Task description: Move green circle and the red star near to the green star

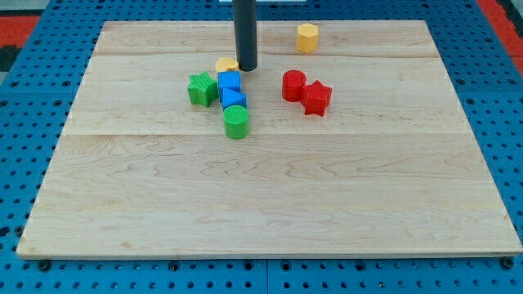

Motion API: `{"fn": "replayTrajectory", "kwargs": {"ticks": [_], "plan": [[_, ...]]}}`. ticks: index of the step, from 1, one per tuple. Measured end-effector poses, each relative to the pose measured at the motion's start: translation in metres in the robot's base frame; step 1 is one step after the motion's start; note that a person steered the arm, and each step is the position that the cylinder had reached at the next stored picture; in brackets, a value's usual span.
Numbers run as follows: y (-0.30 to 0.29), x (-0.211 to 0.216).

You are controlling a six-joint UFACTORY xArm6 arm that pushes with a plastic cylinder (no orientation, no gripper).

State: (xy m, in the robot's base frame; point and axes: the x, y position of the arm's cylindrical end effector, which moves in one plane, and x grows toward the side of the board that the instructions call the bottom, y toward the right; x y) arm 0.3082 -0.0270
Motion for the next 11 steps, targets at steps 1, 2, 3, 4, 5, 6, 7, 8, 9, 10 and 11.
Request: {"fn": "replayTrajectory", "kwargs": {"ticks": [1, 2, 3, 4, 5, 6, 7, 8, 9, 10, 11], "plan": [[-0.007, 0.005], [-0.008, 0.005], [-0.009, -0.013], [0.066, -0.04], [0.14, 0.019], [0.121, 0.053], [0.093, 0.059], [0.095, 0.096], [0.062, 0.108], [0.043, 0.109], [0.023, 0.11]]}}
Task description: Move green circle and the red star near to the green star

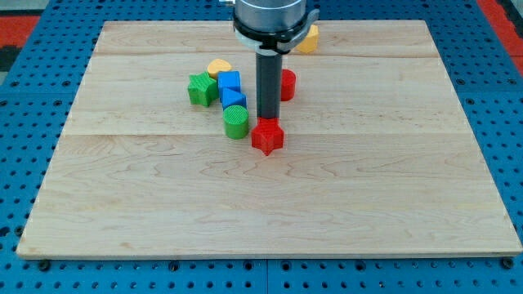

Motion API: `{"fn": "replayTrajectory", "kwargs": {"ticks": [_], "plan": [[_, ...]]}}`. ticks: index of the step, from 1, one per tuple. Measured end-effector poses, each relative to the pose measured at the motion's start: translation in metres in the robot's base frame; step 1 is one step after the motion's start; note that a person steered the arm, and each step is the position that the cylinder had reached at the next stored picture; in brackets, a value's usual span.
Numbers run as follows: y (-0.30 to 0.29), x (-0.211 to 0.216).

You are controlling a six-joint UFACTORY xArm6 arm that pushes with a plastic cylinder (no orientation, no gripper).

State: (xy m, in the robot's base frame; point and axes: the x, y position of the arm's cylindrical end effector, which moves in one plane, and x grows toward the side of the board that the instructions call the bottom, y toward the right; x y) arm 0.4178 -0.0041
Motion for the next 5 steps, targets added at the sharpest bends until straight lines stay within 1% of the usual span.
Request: {"fn": "replayTrajectory", "kwargs": {"ticks": [1, 2, 3, 5], "plan": [[-0.025, 0.001], [-0.021, 0.013], [-0.037, 0.019], [-0.07, 0.058]]}}
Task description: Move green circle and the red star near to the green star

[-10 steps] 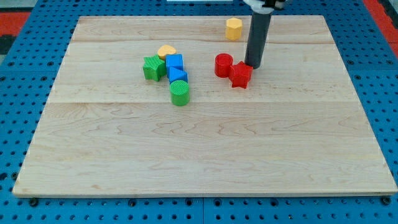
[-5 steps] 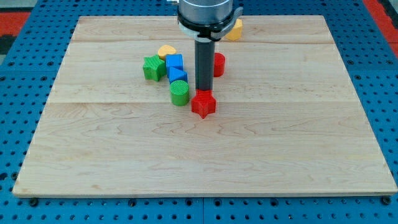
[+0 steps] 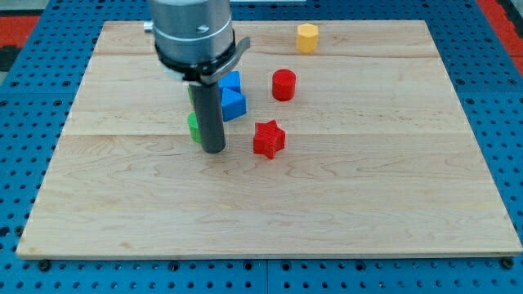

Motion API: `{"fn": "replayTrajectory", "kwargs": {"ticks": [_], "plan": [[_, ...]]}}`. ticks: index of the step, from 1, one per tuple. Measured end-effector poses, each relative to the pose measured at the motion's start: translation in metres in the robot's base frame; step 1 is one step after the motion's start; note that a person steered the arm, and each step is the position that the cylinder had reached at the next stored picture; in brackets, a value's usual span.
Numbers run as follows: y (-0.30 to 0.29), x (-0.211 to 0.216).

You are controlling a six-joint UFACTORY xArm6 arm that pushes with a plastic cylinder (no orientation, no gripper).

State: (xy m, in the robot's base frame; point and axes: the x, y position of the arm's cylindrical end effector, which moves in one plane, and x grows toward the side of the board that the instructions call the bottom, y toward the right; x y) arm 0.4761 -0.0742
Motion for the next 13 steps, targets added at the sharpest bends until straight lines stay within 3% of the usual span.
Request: {"fn": "replayTrajectory", "kwargs": {"ticks": [1, 2, 3, 4, 5, 6, 7, 8, 10, 11, 13], "plan": [[-0.025, 0.006], [-0.025, -0.038], [-0.025, -0.049], [0.017, 0.006], [0.094, 0.038], [0.152, 0.009], [0.13, -0.023], [0.025, 0.017], [-0.058, -0.011], [-0.061, 0.004], [-0.075, -0.043]]}}
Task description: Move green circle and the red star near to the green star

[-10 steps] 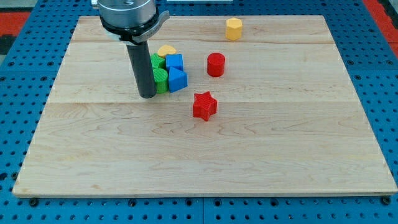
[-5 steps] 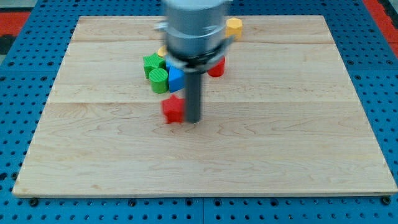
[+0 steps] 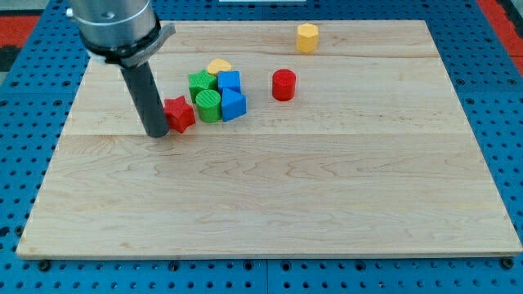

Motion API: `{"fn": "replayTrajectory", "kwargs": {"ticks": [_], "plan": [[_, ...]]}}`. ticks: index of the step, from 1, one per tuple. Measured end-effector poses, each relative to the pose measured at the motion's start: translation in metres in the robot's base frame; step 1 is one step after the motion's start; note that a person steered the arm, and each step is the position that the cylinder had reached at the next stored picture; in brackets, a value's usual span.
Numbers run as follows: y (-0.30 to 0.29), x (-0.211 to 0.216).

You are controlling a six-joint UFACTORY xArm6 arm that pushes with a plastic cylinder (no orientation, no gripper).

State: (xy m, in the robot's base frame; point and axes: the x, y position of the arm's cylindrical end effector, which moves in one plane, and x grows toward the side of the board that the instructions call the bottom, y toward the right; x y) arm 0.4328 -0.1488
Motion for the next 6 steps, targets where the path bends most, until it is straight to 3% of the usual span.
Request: {"fn": "replayTrajectory", "kwargs": {"ticks": [4, 6], "plan": [[0.035, 0.006], [0.046, -0.029]]}}
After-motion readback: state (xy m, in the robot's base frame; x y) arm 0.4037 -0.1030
